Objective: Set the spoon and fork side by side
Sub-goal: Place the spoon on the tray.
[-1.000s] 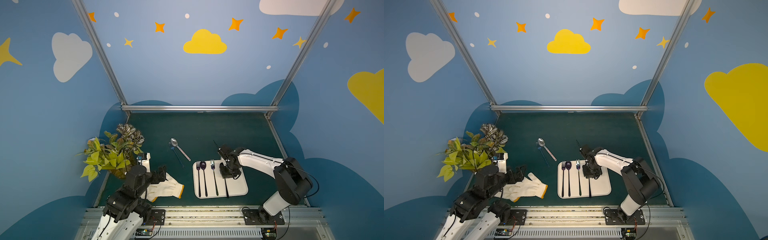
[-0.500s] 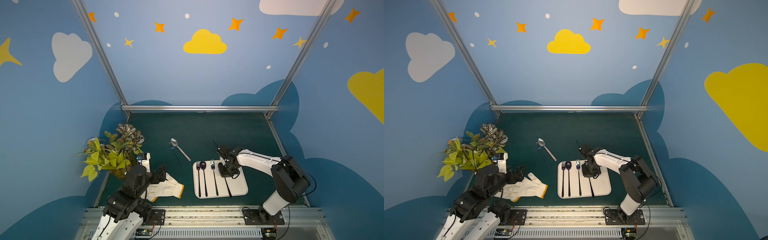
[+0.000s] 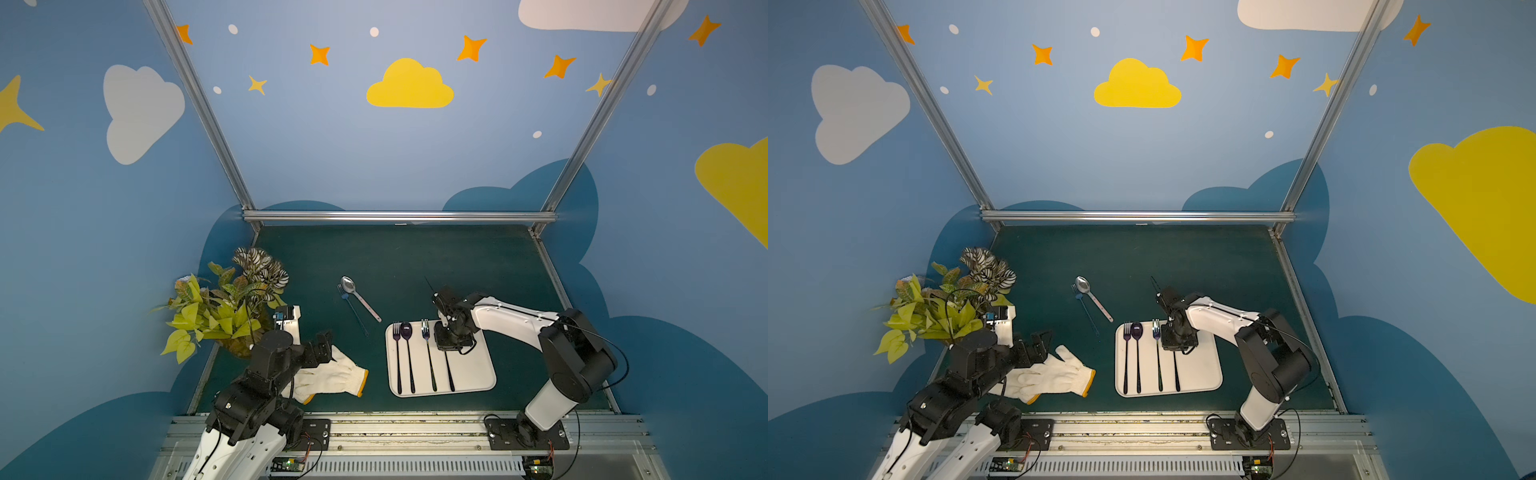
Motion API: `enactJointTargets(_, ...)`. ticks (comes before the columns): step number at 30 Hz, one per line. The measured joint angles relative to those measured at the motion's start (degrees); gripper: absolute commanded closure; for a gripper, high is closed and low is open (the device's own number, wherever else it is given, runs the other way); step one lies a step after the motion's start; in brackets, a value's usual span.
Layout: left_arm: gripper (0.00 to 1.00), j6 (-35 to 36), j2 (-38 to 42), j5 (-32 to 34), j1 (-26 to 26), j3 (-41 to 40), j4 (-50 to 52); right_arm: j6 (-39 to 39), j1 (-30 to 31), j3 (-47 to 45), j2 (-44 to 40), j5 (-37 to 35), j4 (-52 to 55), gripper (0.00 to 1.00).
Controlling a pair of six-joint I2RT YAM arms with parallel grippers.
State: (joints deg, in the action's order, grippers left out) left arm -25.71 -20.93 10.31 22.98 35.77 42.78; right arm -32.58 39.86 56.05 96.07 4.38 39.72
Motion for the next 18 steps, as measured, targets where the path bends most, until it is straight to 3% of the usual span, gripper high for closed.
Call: enactJointTargets(18, 0.00, 0.0, 0.0, 0.0, 0.0, 0.0, 0.0, -3.6, 1.7, 1.6, 1.7, -0.5, -1.1, 0.87)
